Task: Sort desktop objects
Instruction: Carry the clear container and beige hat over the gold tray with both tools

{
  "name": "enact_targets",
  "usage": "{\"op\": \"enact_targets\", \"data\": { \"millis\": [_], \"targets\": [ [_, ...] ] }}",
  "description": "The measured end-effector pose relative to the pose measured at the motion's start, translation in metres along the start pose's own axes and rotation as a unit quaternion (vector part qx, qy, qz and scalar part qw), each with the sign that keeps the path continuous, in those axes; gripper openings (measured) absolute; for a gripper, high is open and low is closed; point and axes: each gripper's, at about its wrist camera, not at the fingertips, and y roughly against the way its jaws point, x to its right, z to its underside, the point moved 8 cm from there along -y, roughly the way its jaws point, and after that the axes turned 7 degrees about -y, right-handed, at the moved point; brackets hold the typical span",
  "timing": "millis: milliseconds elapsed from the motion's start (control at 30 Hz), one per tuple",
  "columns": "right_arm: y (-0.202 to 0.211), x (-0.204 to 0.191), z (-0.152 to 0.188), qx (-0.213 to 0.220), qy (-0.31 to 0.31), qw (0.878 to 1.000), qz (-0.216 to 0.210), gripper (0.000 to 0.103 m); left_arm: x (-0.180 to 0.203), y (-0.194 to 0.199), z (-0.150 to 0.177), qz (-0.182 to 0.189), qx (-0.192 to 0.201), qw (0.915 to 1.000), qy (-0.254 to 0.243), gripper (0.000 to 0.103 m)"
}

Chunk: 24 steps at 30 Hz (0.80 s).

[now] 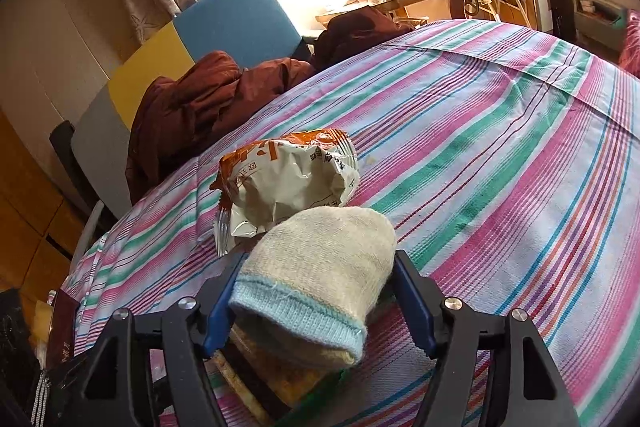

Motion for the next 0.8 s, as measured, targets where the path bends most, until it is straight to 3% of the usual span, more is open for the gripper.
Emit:
{"op": "enact_targets", "data": {
  "millis": [267,367,567,800],
  "targets": [
    [0.004,-0.004,0.000,0.003,0.002,1.000,-0.017,0.070,-0.011,0.031,0.016,0.000,0.018,0.9992,0.037,0.060],
    [0.016,-0.014,-0.001,0.020,0.029,0.999,-0.009,0.070,-0.013,0.051,0.028,-0.004,0.031,0.9987,0.042,0.060],
    [0.054,-0.058,0.023,0.033,0.101,0.994,-0.028,0.070,-0.025,0.095,0.044,-0.005,0.066,0.9957,0.065,0.060],
    [0.072,-0.127,0.072,0.005,0.148,0.984,-0.098,0.070,-0.053,0.156,0.069,-0.036,0.108,0.9890,0.094,0.060]
  ]
}}
